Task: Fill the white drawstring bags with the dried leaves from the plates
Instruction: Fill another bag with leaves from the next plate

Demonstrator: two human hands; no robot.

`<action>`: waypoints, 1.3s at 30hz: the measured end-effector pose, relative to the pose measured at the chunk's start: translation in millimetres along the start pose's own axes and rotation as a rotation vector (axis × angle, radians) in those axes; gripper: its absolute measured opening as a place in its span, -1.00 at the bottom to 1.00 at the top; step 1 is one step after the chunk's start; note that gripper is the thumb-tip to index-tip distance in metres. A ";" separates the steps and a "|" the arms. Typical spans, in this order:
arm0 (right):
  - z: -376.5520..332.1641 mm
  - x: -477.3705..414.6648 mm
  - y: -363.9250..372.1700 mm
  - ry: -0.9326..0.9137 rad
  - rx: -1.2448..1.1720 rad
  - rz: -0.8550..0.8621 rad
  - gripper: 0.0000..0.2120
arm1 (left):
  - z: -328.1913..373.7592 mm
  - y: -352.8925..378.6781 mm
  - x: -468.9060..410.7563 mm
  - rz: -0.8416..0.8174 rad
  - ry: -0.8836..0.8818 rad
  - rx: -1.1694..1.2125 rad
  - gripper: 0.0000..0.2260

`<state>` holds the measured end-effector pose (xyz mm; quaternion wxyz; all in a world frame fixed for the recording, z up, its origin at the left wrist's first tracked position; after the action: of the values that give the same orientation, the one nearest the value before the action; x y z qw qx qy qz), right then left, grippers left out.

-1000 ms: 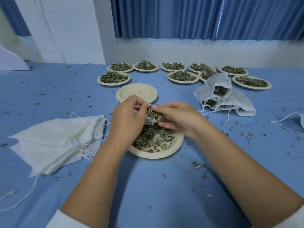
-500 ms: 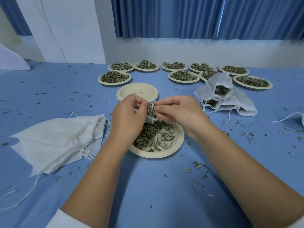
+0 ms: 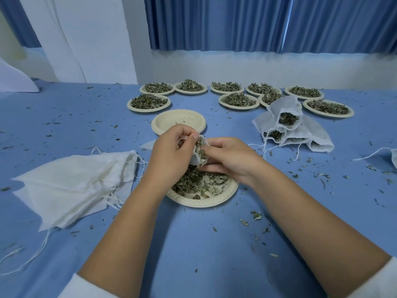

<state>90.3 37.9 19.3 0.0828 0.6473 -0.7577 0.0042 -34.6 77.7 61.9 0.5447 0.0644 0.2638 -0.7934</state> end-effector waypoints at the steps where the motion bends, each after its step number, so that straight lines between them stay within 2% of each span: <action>1: -0.3 -0.4 -0.9 -0.015 0.012 0.022 -0.93 | -0.2 0.9 0.2 -0.009 0.002 -0.006 -0.85; 7: -7.8 0.0 -11.3 -0.128 0.125 0.200 -0.84 | 3.9 4.8 2.0 -0.061 0.038 -0.019 -0.91; 12: -12.8 -2.1 -20.4 -0.152 0.318 0.366 -0.80 | 4.4 15.0 5.7 -0.147 0.049 -0.035 -0.91; 17: -11.0 -2.9 -10.1 -0.114 0.207 0.193 -0.94 | 0.2 1.9 2.6 0.009 0.042 -0.123 -0.89; 21: -11.5 1.2 -8.2 0.013 0.076 0.106 -0.89 | -2.9 -6.2 0.5 0.079 0.007 -0.103 -0.90; 28: -7.5 14.5 4.3 0.184 0.005 0.013 -0.90 | -4.5 -7.6 0.4 0.117 0.018 -0.144 -0.92; 35: -17.9 13.4 -3.7 0.054 -0.191 0.046 -0.97 | -5.6 -7.3 -1.0 0.101 0.036 -0.168 -0.93; 39: -18.0 10.6 -6.2 -0.058 0.001 0.116 -0.90 | -2.0 -3.6 1.3 0.066 0.070 -0.176 -0.92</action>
<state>97.0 28.5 37.8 0.0603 0.6021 -0.7961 -0.0094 -38.7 78.6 60.9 0.5647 0.0527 0.3490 -0.7460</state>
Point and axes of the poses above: each hand's wrist, its own x-axis away from the middle knuckle, its own y-axis out of the palm, z = x × y, the point moved 7 cm from there along -x, towards the middle knuckle, and after that the axes turned 2 degrees about -z, right-handed, at the moved point
